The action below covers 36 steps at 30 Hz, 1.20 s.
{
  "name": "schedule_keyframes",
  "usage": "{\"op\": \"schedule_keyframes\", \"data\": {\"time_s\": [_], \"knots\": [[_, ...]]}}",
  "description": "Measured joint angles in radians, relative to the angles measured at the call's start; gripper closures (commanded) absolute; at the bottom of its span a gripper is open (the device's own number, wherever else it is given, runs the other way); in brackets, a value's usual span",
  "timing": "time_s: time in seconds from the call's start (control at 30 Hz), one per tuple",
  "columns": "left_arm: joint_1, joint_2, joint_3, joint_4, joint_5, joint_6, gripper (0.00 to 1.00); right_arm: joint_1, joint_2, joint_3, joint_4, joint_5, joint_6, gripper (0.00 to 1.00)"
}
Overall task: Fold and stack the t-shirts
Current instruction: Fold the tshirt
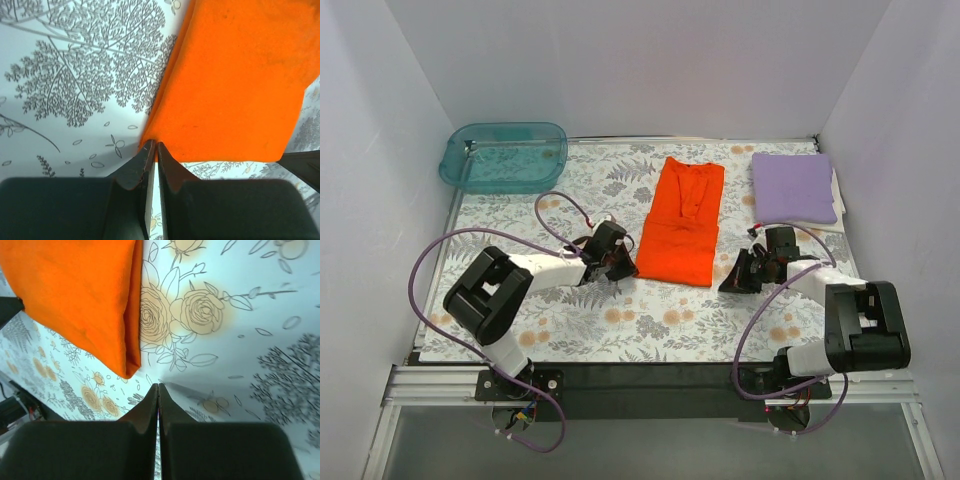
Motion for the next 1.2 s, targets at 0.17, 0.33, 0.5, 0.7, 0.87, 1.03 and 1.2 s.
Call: {"op": "schedule_keyframes", "data": {"time_s": [0.17,0.33,0.5,0.7,0.87,1.03,1.2], "knots": [[-0.016,-0.029,-0.037,0.002,0.029,-0.057,0.9,0.0,-0.096,0.053,-0.121,0.092,-0.027,0.9],[-0.108,-0.034,-0.04,-0.014,0.032,-0.114,0.89,0.001,-0.089,0.139,-0.165,0.125,-0.054,0.84],[-0.218,-0.048,-0.042,-0.054,0.033,-0.178,0.87,0.02,-0.013,0.241,-0.171,0.151,-0.069,0.83],[-0.247,-0.133,-0.08,-0.165,0.006,-0.234,0.76,0.034,0.113,0.366,-0.153,0.157,-0.074,0.83],[-0.249,-0.147,-0.035,-0.289,-0.046,-0.236,0.69,0.045,0.236,0.437,-0.103,0.146,-0.076,0.83],[-0.249,-0.146,0.026,-0.426,-0.123,-0.223,0.63,0.057,0.325,0.451,-0.068,0.132,-0.073,0.84],[-0.249,-0.145,0.071,-0.521,-0.179,-0.21,0.46,0.064,0.335,0.451,-0.06,0.133,-0.072,0.83]]}}
